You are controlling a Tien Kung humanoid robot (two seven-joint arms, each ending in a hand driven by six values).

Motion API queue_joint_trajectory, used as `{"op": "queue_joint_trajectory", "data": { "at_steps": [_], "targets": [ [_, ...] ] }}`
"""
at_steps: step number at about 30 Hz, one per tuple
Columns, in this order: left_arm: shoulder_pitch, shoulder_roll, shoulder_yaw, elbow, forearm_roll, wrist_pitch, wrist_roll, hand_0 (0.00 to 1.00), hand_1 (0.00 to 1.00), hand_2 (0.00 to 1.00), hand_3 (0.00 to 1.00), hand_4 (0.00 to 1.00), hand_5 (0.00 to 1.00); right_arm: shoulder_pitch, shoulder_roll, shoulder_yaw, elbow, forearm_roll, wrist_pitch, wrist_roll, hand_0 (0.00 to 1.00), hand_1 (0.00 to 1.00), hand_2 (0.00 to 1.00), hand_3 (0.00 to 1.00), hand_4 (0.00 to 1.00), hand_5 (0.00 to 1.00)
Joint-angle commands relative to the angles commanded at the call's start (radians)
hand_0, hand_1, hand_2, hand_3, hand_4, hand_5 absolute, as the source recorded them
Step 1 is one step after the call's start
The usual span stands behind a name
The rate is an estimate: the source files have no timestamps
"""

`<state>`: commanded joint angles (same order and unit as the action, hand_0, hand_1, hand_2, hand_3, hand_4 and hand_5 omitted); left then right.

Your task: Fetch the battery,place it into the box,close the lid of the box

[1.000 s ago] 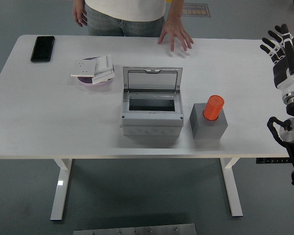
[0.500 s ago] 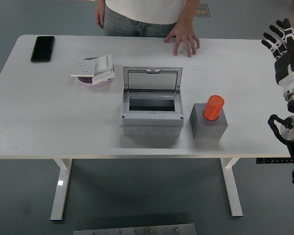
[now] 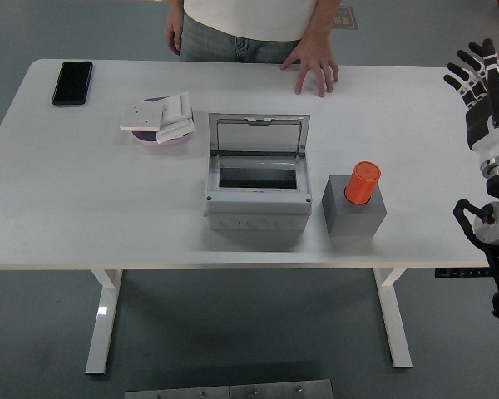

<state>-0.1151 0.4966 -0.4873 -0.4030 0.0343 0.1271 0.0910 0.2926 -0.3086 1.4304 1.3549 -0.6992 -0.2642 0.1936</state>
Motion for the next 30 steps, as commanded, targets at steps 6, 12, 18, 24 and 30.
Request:
{"op": "queue_joint_trajectory", "data": {
  "at_steps": [6, 12, 18, 24, 30],
  "targets": [
    [0.001, -0.001, 0.002, 0.001, -0.006, 0.001, -0.003, 0.593, 0.737, 0.589, 0.57, 0.608, 0.1, 0.01, 0.0, -0.016, 0.001, -0.008, 0.001, -0.007, 0.75, 0.672, 0.718, 0.683, 0.796, 0.599],
    [0.001, 0.005, 0.011, 0.001, -0.02, -0.002, -0.01, 0.594, 0.737, 0.589, 0.57, 0.606, 0.1, 0.013, -0.008, -0.02, 0.001, -0.009, 0.001, -0.012, 0.749, 0.672, 0.717, 0.682, 0.796, 0.601],
    [0.0, 0.009, 0.013, 0.001, -0.024, -0.002, -0.01, 0.594, 0.736, 0.589, 0.57, 0.607, 0.098, 0.017, -0.011, -0.034, 0.0, -0.003, 0.001, -0.012, 0.749, 0.672, 0.717, 0.683, 0.796, 0.6],
    [0.001, 0.012, 0.01, 0.001, -0.02, -0.001, -0.008, 0.594, 0.735, 0.589, 0.57, 0.605, 0.097, 0.016, -0.008, -0.046, -0.002, 0.0, 0.001, -0.012, 0.747, 0.671, 0.717, 0.681, 0.796, 0.599],
    [0.005, 0.018, 0.0, 0.0, -0.01, 0.001, -0.001, 0.594, 0.735, 0.588, 0.57, 0.604, 0.096, 0.017, -0.003, -0.057, -0.003, 0.001, 0.001, -0.012, 0.746, 0.669, 0.715, 0.681, 0.796, 0.6]
  ]
}}
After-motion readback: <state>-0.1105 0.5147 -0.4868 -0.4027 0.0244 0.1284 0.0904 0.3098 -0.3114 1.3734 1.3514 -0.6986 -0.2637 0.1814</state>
